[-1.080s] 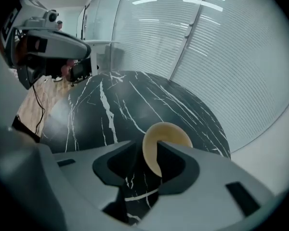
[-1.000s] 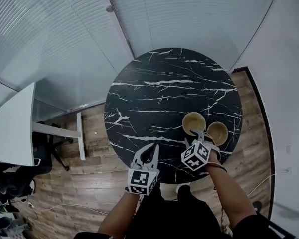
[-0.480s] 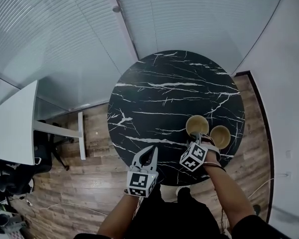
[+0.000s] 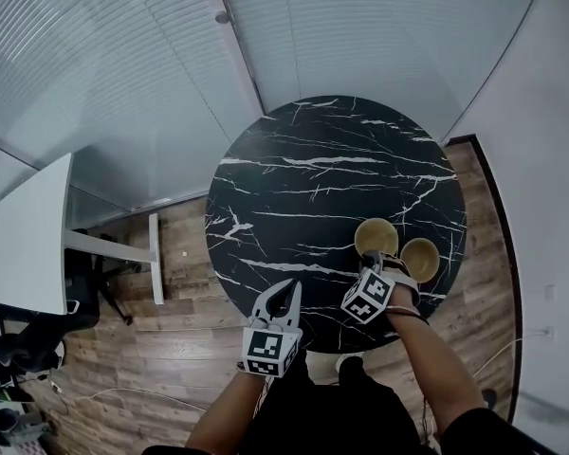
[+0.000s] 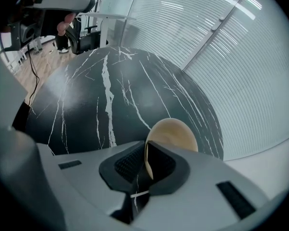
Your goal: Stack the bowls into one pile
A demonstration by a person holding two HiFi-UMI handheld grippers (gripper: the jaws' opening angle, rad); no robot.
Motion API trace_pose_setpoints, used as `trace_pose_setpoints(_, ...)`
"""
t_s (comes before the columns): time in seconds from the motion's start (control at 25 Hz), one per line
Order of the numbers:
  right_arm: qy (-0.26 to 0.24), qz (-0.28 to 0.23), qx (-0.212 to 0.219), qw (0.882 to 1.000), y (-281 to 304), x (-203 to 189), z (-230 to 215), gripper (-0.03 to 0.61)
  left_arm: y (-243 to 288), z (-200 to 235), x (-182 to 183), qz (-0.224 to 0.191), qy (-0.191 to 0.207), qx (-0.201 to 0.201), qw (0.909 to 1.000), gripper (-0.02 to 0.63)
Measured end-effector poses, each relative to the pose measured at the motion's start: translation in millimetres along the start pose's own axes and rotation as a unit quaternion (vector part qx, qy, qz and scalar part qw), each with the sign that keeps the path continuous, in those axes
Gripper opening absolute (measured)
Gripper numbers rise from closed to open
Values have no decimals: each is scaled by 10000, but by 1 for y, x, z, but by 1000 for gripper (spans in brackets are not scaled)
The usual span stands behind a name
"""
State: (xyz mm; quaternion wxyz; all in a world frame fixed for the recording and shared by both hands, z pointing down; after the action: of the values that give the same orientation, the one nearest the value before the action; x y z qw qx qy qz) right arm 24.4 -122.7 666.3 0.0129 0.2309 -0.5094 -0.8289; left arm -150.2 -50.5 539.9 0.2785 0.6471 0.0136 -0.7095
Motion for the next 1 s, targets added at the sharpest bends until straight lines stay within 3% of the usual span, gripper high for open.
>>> trace_pose_setpoints(0.68, -320, -220, -369, 9986, -27, 6, -5, 23, -2, -7, 3, 13, 130, -106, 9999, 9)
trace_pose_setpoints(1.0, -170, -363, -659, 9970, -63, 0, -21, 23, 5, -18, 8, -7, 204, -290, 9994, 9)
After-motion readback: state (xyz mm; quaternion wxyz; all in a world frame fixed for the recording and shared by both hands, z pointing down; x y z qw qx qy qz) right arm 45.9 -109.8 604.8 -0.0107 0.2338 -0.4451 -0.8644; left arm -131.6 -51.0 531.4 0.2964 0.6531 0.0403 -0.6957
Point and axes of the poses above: the fingertips, and each gripper's own axes: y forward along the fingers, z to its left, x out of its top, the point moved 4 cm from there along -y, backward along the fingers, and after that the axes turned 6 degrees about -z, right-handed, at the moved point
